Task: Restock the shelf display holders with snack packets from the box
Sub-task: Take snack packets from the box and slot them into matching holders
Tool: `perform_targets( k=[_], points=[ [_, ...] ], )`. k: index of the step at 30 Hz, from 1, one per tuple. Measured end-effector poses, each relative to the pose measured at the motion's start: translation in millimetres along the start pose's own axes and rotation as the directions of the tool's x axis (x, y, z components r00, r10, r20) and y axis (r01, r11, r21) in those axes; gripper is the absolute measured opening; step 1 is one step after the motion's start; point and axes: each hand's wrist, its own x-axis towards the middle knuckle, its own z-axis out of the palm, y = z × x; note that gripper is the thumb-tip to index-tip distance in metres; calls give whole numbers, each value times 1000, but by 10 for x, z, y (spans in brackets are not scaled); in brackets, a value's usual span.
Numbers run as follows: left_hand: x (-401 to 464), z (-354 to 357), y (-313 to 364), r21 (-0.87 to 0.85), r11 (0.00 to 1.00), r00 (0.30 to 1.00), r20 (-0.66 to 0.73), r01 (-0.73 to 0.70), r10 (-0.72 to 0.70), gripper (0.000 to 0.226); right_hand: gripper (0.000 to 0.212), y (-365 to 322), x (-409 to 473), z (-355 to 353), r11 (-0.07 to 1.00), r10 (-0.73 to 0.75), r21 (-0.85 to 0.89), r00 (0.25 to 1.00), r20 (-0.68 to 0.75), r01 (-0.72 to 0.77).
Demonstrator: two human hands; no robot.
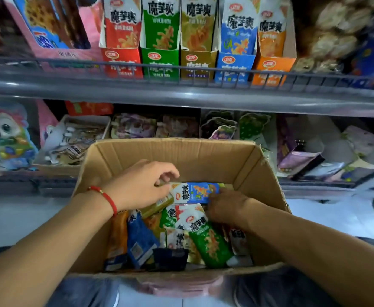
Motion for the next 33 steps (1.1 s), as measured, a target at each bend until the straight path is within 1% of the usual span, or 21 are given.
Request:
perform_targets(
  k=[1,2,3,6,8,10,12,14,15,16,17,20,22,24,25,26,27,28,29,31,33],
  points=[
    [1,-1,3,5,1000,1000,3,0,0,29,40,11,4,16,1000,-7,-10,1000,-7,7],
    [-8,-9,9,9,1000,1000,8,3,-3,30,38,8,-30,-5,999,-25,22,999,-20,25],
    [-18,-15,17,6,1000,1000,18,12,-12,30,35,2,-62,-27,995,-12,101,998,-67,19],
    [-37,-12,45,-31,999,999,27,29,-28,31,23,108,-276,-230,931,48,362,998,-31,-34],
    [-36,-2,65,-124,990,998,10,66,-65,31,23,267,-391,-345,856,52,517,990,-129,22],
    [-28,5,89,-267,956,993,29,121,-117,37,24,412,-523,-457,754,104,652,965,-241,82],
    [-29,21,137,-416,890,981,121,187,-149,47,19,487,-650,-543,627,129,749,921,-368,212],
    [-25,54,191,-534,814,972,177,227,-154,44,18,498,-739,-608,491,157,811,884,-441,318],
    [-18,75,213,-587,776,972,165,233,-167,40,20,501,-769,-637,450,179,828,874,-452,335],
    [-10,92,228,-638,733,971,139,237,-193,37,22,510,-783,-642,438,204,833,865,-459,339],
    [-7,102,242,-681,692,968,111,240,-226,35,24,527,-798,-648,458,232,825,852,-470,330],
    [-12,81,262,-747,619,953,65,242,-295,36,27,594,-860,-662,589,306,763,800,-517,267],
    [-43,21,250,-786,579,963,72,214,-259,36,27,642,-913,-670,638,370,729,730,-575,250],
    [-94,-74,246,-824,533,973,89,192,-214,39,29,699,-972,-655,666,441,707,638,-631,238],
    [-119,-115,244,-843,506,973,83,184,-216,41,28,742,-998,-634,670,483,705,585,-651,231],
    [-141,-147,236,-859,480,970,66,175,-235,42,24,792,-1035,-614,645,534,727,542,-649,235],
    [-164,-170,233,-874,458,964,43,164,-262,41,19,842,-1079,-597,580,594,772,515,-618,258],
    [-181,-187,234,-886,437,957,25,156,-290,41,14,885,-1123,-581,479,653,823,502,-567,306],
    [-198,-191,232,-900,409,949,16,151,-314,41,13,908,-1157,-570,352,703,858,499,-507,375],
    [-219,-184,240,-926,350,936,12,143,-352,43,12,889,-1197,-581,109,756,856,517,-401,505],
    [-230,-181,276,-940,314,934,13,133,-356,44,12,790,-1187,-621,-45,757,828,560,-338,560]
  ],
)
